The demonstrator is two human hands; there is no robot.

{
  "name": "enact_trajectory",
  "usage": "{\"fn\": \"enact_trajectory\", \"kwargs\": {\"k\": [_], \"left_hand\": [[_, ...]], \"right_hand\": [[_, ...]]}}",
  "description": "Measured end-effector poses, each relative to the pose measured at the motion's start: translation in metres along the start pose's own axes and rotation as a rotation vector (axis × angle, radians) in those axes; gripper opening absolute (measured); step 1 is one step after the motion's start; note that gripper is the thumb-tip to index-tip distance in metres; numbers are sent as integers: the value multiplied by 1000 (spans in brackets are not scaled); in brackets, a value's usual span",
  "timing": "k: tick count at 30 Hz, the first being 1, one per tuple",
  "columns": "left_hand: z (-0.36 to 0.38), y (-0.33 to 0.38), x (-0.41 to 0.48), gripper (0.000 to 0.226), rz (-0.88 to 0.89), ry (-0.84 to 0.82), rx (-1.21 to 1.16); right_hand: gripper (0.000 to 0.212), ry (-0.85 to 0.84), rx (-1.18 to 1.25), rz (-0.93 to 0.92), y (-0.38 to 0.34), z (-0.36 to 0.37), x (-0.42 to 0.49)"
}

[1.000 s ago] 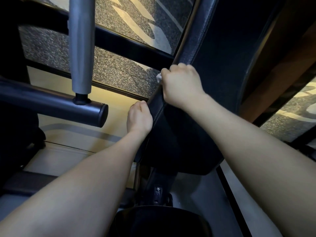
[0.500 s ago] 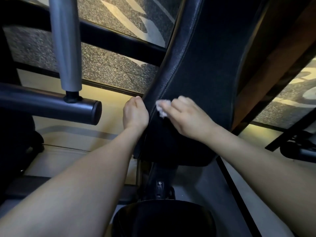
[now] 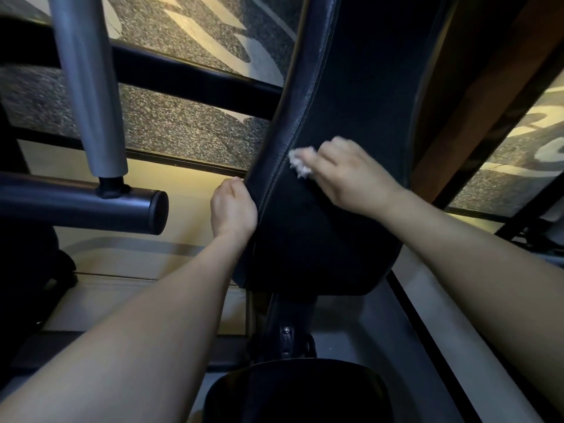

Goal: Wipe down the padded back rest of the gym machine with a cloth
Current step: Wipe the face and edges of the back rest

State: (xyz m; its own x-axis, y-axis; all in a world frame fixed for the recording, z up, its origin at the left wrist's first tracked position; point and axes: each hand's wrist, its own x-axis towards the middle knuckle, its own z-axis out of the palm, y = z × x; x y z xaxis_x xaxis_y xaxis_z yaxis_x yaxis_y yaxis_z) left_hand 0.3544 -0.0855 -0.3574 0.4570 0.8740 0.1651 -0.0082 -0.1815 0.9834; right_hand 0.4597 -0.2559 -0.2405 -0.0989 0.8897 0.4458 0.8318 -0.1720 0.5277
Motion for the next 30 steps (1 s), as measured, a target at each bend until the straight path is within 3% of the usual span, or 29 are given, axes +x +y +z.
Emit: {"fn": "enact_trajectory", "kwargs": {"k": [5,8,16,18,22,23,27,30], "left_hand": [[0,0,-1,46,10,12,2],[0,0,-2,48,3,6,-6],[-2,2,-3,44,3,8,-6],[-3,2,-5,44,-5,-1,-12],[-5,5,-8,50,-29,-16,-22],[-5,5,-8,49,-26,-16,-17],[-4,6,-7,42,-29,0,5],[-6,10,-9,34,-28,-17,1]], "right_hand": [[44,215,-40,452,43,-21,46],[42,301,37,575,30,-17,61],[39,48,74,47,-47,18,-16],[38,37,9,50,-31,12,-15],[41,194,43,450,-17,12,-2],[41,204,75,460,-28,18,-3],[41,34,95,81,-67,28,-27],[36,43,18,29,-53,13,-16]]}}
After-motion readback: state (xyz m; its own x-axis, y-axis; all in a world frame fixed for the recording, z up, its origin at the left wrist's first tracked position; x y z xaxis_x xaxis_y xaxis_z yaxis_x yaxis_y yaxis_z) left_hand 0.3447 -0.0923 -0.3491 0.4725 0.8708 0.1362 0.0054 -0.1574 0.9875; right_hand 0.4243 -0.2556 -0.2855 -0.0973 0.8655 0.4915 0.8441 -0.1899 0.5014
